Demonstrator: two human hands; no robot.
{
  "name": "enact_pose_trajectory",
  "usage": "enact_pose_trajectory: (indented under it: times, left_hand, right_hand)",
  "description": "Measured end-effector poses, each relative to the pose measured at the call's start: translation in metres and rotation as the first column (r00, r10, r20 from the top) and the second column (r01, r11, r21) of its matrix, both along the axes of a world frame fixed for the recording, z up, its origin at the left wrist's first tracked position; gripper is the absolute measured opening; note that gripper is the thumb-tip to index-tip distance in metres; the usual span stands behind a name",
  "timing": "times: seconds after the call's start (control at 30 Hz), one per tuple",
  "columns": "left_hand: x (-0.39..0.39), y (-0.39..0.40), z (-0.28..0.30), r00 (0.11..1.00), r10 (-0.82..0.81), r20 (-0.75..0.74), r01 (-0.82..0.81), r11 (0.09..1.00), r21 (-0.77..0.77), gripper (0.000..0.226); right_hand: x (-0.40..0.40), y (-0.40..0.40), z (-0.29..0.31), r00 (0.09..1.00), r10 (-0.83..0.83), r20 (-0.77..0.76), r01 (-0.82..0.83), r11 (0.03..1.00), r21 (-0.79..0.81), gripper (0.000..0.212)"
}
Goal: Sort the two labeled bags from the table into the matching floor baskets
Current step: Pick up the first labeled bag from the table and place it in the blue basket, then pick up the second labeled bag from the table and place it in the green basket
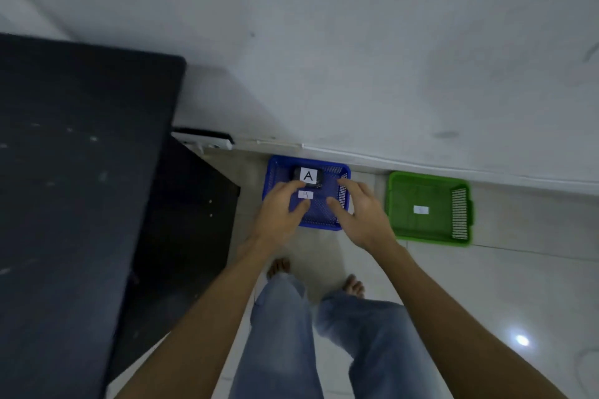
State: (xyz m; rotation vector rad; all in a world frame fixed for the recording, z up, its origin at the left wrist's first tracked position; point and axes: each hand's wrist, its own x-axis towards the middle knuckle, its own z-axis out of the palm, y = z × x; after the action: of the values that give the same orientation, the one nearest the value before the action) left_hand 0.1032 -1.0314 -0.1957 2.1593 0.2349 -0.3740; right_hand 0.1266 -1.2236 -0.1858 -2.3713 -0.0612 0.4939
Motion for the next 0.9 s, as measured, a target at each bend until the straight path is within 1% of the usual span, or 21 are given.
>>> enact_pose_trajectory:
  times: [0.07,0.17,0.27,0.37,0.47,0.6,0.8,0.9]
  left_hand:
    - [-0.012,0.008,0.061,1.000,0.000,0.023,0.000,1.000,-0.005,0.039]
    - [-0.032,0.023,0.135,0.996,0.017,0.084,-0.016,1.000,-0.016,0.040]
    - [-0.051,0.038,0.189,0.989,0.036,0.146,-0.034,0.999,-0.015,0.039]
    - [-0.072,0.053,0.224,0.977,0.054,0.204,-0.056,0.998,0.001,0.036]
    - [-0.097,0.067,0.247,0.965,0.053,0.255,-0.061,0.998,0.023,0.035]
    - [-0.140,0.089,0.264,0.955,0.101,0.278,-0.111,0.994,0.023,0.032]
    - [-0.228,0.130,0.277,0.922,0.275,0.274,-0.291,0.957,0.019,0.026]
    - [-0.273,0.152,0.278,0.902,0.353,0.250,-0.367,0.930,0.009,0.023]
  right_hand:
    - [-0.016,0.004,0.056,1.000,-0.002,0.010,0.002,1.000,0.008,0.051]
    - [-0.040,0.010,0.125,0.999,-0.024,0.038,0.023,0.999,0.034,0.050]
    - [-0.058,0.020,0.177,0.996,-0.040,0.080,0.035,0.998,0.061,0.049]
    - [-0.072,0.031,0.213,0.991,-0.024,0.134,0.012,0.996,0.085,0.045]
    - [-0.085,0.044,0.236,0.986,0.013,0.167,-0.031,0.994,0.107,0.046]
    - [-0.107,0.064,0.255,0.978,0.092,0.186,-0.115,0.987,0.116,0.047]
    - [-0.151,0.105,0.273,0.951,0.212,0.224,-0.247,0.959,0.139,0.045]
    - [-0.171,0.132,0.279,0.939,0.256,0.228,-0.294,0.943,0.153,0.043]
